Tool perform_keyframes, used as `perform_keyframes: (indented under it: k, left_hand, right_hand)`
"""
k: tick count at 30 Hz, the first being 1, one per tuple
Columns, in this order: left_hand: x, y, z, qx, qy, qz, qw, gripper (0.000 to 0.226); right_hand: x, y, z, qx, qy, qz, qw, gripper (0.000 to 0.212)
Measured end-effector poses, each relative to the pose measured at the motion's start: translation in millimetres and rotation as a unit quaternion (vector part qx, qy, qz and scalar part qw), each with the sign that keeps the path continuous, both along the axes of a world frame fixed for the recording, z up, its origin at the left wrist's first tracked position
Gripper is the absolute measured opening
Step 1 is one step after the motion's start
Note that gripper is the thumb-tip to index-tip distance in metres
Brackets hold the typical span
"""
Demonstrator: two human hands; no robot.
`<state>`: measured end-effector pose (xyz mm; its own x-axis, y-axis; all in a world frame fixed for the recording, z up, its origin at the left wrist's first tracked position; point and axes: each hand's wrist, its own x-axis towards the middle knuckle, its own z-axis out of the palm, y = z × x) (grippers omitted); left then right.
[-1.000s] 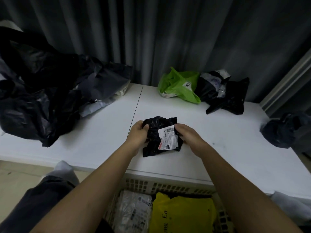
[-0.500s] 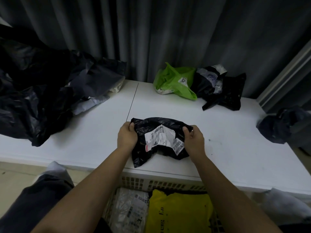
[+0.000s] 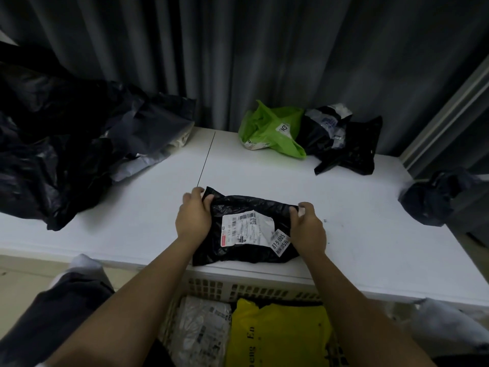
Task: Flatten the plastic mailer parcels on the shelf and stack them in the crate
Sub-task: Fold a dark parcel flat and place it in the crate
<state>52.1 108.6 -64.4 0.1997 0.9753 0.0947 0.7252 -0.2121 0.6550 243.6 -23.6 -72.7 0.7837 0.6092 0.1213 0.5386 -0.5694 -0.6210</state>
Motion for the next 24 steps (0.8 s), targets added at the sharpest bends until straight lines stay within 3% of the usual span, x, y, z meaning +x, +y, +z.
perform_keyframes:
  k: [3,6,9,13,18,24]
  left_hand:
    - [8.3,-11.6,9.0,0.103,0.021,0.015,0.994,0.040]
    - [20.8,-30.8,12.2,0.141,0.010,-0.077,0.987,0.037]
    - [27.9,-48.5,3.7,0.083,0.093,-0.188,0.974,0.047]
    - [19.2,-51.1,-13.0,-0.005,0.201,-0.222,0.954,0.054]
    - [16.3,-50.4,-20.7,-0.004,0.269,-0.223,0.937,0.055]
    - [22.6,-48.7,-19.3,0.079,0.352,-0.266,0.894,0.056]
  right_hand:
    - [-11.8,3.9,7.1,0.059,-0.101,-0.007,0.993,0.034]
    - [-36.3,11.8,13.7,0.101,-0.172,0.097,0.975,0.044]
    - [-59.5,19.3,7.4,-0.004,-0.185,0.220,0.958,0.065]
    - [-69.2,18.6,-3.9,-0.171,-0.126,0.253,0.944,0.073]
    - [-71.4,16.4,-15.8,-0.214,-0.144,0.258,0.931,0.095]
    - [-70.4,19.3,-15.3,-0.244,-0.153,0.262,0.921,0.093]
